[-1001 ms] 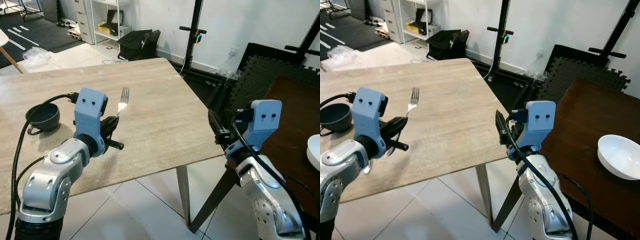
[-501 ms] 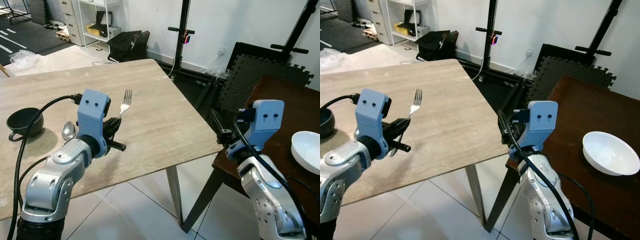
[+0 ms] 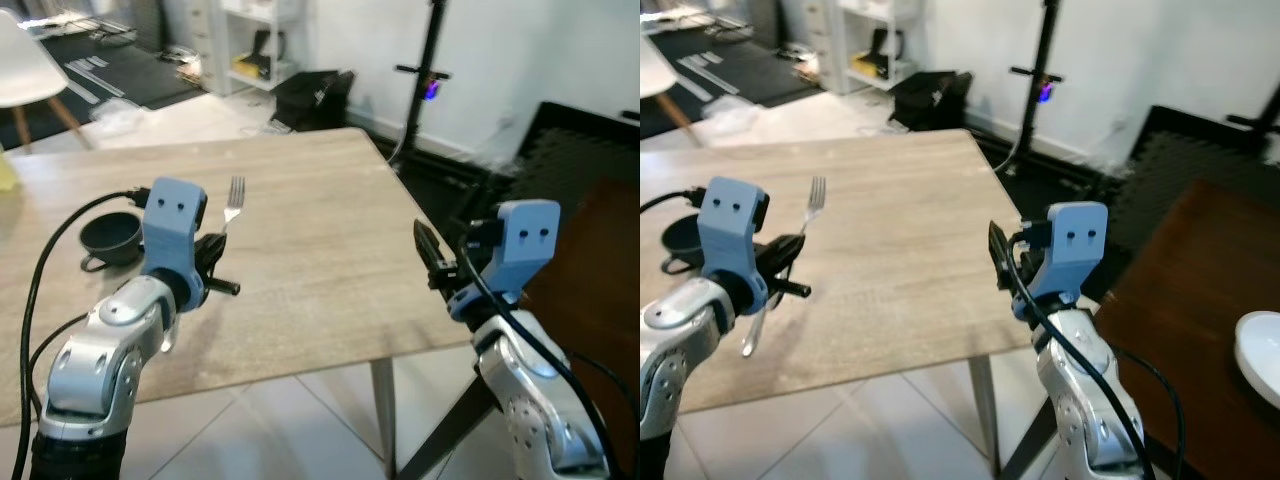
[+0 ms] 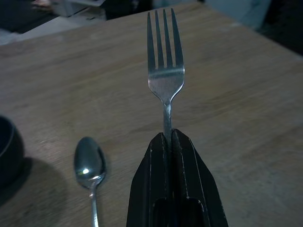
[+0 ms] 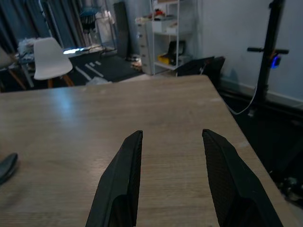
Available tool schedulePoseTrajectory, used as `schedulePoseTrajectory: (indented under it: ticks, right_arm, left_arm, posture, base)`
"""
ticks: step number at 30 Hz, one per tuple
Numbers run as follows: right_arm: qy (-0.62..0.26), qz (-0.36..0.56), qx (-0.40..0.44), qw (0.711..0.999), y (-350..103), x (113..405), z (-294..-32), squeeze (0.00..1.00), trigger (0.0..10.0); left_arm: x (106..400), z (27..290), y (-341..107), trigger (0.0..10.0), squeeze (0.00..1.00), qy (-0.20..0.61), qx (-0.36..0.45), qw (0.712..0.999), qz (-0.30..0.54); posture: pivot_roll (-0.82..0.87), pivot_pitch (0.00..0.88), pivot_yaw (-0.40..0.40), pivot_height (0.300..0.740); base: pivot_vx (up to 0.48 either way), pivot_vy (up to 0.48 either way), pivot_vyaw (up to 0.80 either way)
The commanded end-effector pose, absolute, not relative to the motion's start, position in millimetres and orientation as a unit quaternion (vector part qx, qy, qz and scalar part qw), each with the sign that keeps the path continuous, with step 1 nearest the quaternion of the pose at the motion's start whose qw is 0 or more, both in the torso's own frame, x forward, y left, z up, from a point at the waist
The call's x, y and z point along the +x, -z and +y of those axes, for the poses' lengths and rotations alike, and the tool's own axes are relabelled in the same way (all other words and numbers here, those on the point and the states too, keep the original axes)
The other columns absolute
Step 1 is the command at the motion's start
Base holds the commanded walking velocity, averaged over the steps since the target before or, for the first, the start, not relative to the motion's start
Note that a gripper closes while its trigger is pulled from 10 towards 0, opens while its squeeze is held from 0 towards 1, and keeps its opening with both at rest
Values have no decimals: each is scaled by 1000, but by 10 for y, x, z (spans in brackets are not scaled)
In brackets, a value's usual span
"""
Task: Setting the table
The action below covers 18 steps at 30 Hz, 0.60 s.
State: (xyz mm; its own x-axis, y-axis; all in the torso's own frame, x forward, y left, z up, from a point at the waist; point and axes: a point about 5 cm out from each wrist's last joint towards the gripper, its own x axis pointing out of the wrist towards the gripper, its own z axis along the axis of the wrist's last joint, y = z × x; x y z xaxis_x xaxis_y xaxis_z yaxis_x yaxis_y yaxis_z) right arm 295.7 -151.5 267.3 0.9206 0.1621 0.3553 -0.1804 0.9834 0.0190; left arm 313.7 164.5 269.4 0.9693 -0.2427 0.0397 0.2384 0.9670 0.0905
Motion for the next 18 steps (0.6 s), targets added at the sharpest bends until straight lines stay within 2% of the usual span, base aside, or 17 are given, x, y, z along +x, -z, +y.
schedulePoseTrajectory:
  ticks: [1,6,16,18]
  right_arm:
    - [-81,-181,25,980,-2669,2950,-1542,0,10000]
    - [-81,-183,27,979,-2675,2945,-1548,0,10000]
    - [-78,-185,30,979,-2683,2934,-1557,0,10000]
    - [-78,-185,30,979,-2680,2934,-1557,0,10000]
  left_arm:
    - [3149,1640,-2659,10000,0,121,45,991,-17]
    - [3155,1646,-2653,10000,0,118,45,992,-15]
    - [3162,1650,-2653,10000,0,116,43,992,-16]
    - [3160,1636,-2651,10000,0,120,45,992,-13]
  posture:
    - [64,129,37,740]
    - [63,128,37,740]
    - [61,128,39,740]
    - [62,129,40,740]
  base:
    - [360,0,788]
    - [392,0,594]
    - [450,0,0]
    - [142,0,0]
